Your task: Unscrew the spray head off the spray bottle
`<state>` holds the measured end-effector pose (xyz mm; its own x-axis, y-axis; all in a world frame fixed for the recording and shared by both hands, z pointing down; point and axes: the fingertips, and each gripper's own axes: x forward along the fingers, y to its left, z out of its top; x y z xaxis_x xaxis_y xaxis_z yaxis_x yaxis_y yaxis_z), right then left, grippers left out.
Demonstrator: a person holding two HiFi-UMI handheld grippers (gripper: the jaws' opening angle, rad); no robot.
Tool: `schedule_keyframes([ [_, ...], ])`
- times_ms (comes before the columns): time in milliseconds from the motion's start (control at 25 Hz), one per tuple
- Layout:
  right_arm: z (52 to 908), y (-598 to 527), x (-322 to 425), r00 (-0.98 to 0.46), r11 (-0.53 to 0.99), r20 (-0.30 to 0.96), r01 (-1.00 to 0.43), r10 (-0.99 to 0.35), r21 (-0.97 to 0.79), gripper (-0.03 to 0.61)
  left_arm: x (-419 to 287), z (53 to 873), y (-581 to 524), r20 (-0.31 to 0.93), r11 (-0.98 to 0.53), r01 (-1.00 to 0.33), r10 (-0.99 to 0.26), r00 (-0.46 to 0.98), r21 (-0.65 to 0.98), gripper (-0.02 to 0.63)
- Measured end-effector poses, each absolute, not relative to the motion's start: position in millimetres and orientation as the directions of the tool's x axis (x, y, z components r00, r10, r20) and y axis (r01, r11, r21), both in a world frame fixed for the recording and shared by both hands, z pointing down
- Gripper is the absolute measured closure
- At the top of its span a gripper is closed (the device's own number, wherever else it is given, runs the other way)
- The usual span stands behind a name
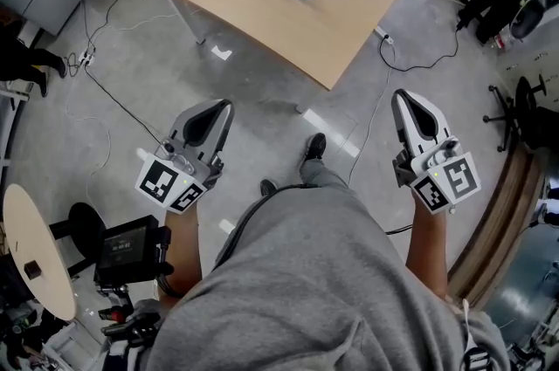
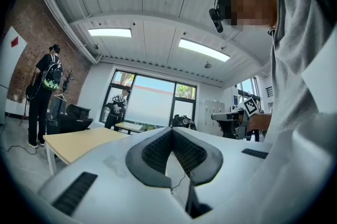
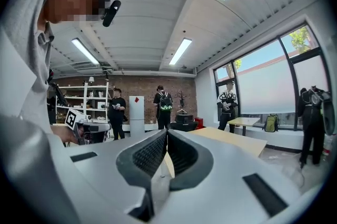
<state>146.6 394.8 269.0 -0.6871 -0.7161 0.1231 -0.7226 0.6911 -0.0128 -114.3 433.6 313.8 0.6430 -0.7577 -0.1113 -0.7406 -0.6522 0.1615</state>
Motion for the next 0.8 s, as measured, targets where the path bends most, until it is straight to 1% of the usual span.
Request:
schedule_keyframes([
  [240,292,288,161,-0.713,0.715,0.131,-0.698,-0.689,-0.036,0.572,-91,332,334,-0.083,-0.634,-0.754,-0.772,0.63,0.173,0.611],
  [440,284,201,178,-0.745,0.747,0.115,-0.664,-0.657,-0.036,0.572,-60,330,249,-0.068,-0.619,-0.771,-0.785,0.616,0.153,0.611],
  [640,269,176,166,-0.786,0.788,0.105,-0.615,-0.609,-0.028,0.572,-54,317,221,-0.085,-0.609,-0.781,-0.793,0.603,0.137,0.611],
  [800,279,158,163,-0.8,0.803,0.115,-0.595,-0.589,-0.027,0.572,-46,333,205,-0.08,-0.595,-0.787,-0.803,0.59,0.163,0.61],
])
